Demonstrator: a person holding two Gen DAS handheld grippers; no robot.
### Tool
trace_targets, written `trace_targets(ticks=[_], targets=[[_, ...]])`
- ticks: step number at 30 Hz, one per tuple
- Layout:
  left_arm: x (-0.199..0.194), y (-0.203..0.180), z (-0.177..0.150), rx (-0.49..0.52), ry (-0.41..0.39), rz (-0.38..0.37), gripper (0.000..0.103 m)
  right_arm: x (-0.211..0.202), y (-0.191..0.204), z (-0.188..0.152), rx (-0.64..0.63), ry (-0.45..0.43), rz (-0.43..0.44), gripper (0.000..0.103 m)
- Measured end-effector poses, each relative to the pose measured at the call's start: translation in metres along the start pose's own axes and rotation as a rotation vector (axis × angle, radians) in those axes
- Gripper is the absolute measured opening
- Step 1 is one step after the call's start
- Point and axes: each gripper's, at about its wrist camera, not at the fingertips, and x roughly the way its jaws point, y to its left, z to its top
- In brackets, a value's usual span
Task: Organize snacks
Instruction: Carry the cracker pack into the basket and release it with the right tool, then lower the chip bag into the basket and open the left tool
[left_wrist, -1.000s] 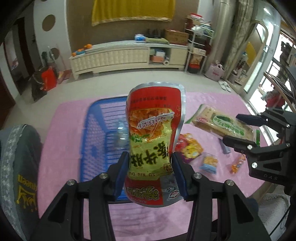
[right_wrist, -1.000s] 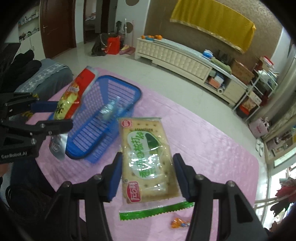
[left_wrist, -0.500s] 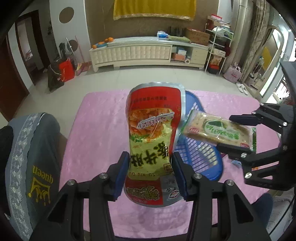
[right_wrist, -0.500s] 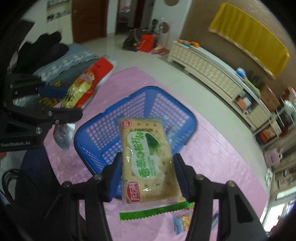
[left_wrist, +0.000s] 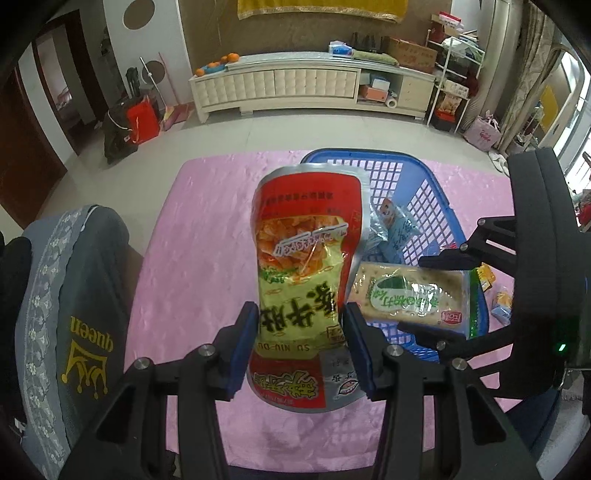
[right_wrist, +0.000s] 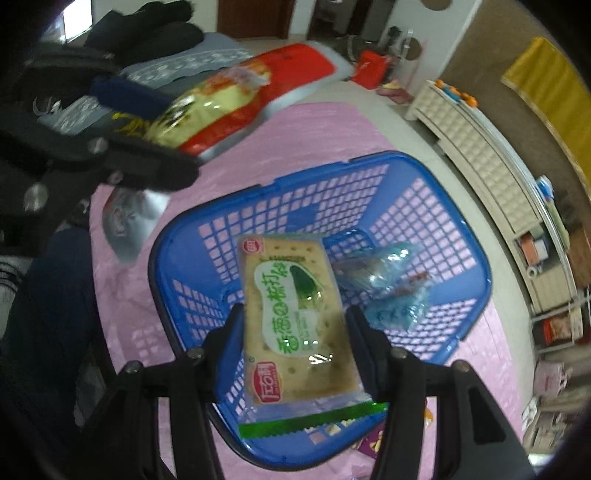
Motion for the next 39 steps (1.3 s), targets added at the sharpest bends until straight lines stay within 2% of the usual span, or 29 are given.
trace_targets(ticks=[3, 5, 7, 8, 16, 21, 24, 26, 31, 39], targets=[[0.001, 0.001, 0.0, 0.0, 0.006, 0.011, 0.045, 0.003, 0.004, -0.001, -0.032, 0.02, -0.022, 0.061], [-0.001, -0.001, -0.002, -0.001, 0.009, 0.018, 0.045, 0.001, 0.008, -0.001, -0.025, 0.018, -0.033, 0.068], [-0.003, -0.003, -0.003, 0.0, 0.009, 0.015, 0.045, -0.005, 0.005, -0.004, 0.009, 0.003, -0.002, 0.082], [-0.005, -0.004, -0.003, 0.002, 0.008, 0.014, 0.045, -0.008, 0.003, -0.005, 0.026, -0.001, 0.006, 0.084], [-0.016, -0.007, -0.004, 0.01, -0.017, -0.015, 0.045, -0.039, -0.024, -0.012, 0.217, -0.034, 0.014, 0.088], [-0.02, -0.012, -0.001, 0.022, -0.028, -0.027, 0.045, -0.062, -0.046, -0.021, 0.382, -0.106, 0.043, 0.092], [-0.02, -0.016, 0.003, 0.026, -0.032, -0.038, 0.045, -0.061, -0.056, -0.022, 0.48, -0.077, 0.016, 0.093], [-0.018, -0.018, 0.005, 0.028, -0.03, -0.045, 0.045, -0.06, -0.061, -0.024, 0.542, -0.073, 0.032, 0.093], [-0.007, -0.024, 0.016, 0.044, -0.019, -0.055, 0.045, -0.06, -0.067, -0.023, 0.552, -0.052, -0.065, 0.093], [0.026, -0.035, 0.043, 0.057, 0.007, -0.086, 0.046, -0.054, -0.086, -0.027, 0.577, -0.059, -0.142, 0.093]])
